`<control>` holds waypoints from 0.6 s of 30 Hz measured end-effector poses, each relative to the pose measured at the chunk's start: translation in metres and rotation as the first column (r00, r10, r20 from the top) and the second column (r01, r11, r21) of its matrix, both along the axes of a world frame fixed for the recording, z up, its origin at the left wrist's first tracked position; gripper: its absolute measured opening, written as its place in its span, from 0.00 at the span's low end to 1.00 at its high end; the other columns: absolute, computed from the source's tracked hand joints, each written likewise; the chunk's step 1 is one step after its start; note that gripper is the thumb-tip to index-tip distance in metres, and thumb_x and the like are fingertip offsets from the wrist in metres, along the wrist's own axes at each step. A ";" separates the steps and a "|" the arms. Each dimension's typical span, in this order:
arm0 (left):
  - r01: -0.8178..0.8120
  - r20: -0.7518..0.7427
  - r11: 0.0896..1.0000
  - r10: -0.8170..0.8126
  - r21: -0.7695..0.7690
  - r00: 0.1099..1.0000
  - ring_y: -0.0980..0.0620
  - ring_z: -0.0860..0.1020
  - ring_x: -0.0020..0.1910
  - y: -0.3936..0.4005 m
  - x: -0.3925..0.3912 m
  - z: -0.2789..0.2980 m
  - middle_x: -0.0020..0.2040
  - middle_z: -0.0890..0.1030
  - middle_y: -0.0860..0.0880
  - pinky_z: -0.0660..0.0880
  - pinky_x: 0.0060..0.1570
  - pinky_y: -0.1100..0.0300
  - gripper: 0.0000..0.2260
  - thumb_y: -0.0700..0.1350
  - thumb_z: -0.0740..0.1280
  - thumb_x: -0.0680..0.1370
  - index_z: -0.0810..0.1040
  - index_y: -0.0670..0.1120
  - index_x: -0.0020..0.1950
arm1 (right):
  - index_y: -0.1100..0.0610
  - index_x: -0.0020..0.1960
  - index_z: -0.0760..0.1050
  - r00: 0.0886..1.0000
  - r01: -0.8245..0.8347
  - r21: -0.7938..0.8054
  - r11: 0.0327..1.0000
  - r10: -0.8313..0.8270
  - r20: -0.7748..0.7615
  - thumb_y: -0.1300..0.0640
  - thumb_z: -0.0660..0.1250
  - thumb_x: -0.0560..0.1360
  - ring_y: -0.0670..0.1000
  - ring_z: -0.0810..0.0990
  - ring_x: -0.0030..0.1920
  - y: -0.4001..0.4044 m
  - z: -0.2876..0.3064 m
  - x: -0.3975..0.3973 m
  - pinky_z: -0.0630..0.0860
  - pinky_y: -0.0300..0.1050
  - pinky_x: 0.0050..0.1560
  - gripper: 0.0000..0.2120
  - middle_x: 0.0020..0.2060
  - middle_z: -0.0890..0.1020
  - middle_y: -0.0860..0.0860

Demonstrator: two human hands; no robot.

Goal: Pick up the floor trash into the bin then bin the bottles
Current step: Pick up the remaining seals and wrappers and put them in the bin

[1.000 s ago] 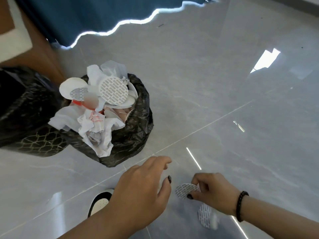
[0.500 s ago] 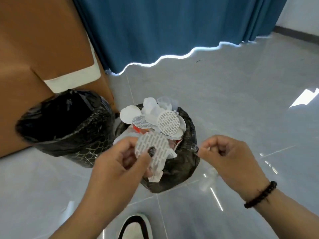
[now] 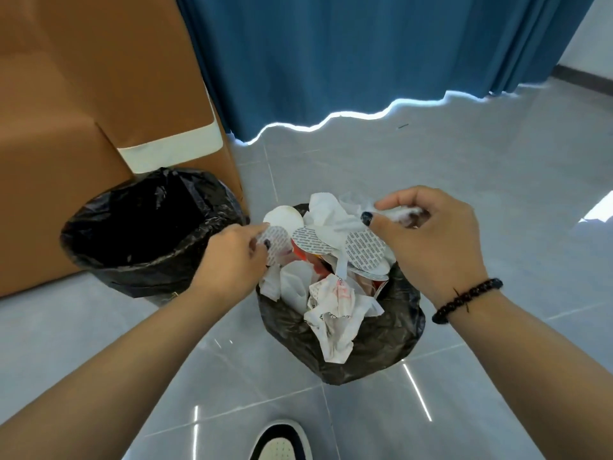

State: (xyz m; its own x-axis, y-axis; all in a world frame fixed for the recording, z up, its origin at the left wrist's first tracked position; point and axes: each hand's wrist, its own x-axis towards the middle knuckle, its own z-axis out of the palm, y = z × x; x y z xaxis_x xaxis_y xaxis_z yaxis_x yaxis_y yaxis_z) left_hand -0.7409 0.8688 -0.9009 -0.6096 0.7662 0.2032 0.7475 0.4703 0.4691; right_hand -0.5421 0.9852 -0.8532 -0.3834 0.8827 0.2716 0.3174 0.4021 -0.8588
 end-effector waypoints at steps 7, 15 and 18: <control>-0.022 -0.092 1.000 0.021 -0.011 0.996 0.48 0.80 0.44 0.007 -0.009 0.001 0.37 0.78 0.54 0.79 0.47 0.52 0.14 0.46 0.67 0.76 0.80 0.52 0.62 | 0.56 0.51 0.78 0.934 -0.245 0.255 0.935 0.158 0.320 0.68 0.65 0.73 0.46 0.72 0.43 0.015 -0.005 -0.072 0.70 0.31 0.48 0.11 0.49 0.69 0.49; 0.103 -0.057 0.980 -0.114 -0.169 0.992 0.47 0.77 0.37 0.009 -0.005 -0.012 0.36 0.79 0.48 0.76 0.36 0.54 0.09 0.49 0.64 0.77 0.83 0.49 0.44 | 0.57 0.49 0.81 0.763 -0.434 0.240 0.869 0.213 0.611 0.73 0.59 0.72 0.53 0.77 0.53 0.033 0.006 -0.109 0.74 0.40 0.53 0.17 0.54 0.77 0.54; 0.090 0.003 0.989 -0.090 -0.114 0.996 0.49 0.76 0.35 0.004 -0.008 -0.014 0.34 0.78 0.47 0.76 0.36 0.52 0.10 0.46 0.64 0.77 0.82 0.44 0.40 | 0.55 0.48 0.80 0.663 -0.510 0.127 0.851 0.294 0.689 0.73 0.59 0.71 0.52 0.78 0.52 0.034 0.011 -0.116 0.75 0.41 0.51 0.17 0.50 0.81 0.51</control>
State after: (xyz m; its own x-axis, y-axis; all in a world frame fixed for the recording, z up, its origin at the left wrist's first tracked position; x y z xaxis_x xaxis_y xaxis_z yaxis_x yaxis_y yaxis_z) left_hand -0.7487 0.8727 -0.9151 -0.5365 0.8363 0.1126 0.7902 0.4511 0.4149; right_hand -0.6577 1.0193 -0.8423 -0.8531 0.5200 0.0418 0.4765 0.8093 -0.3433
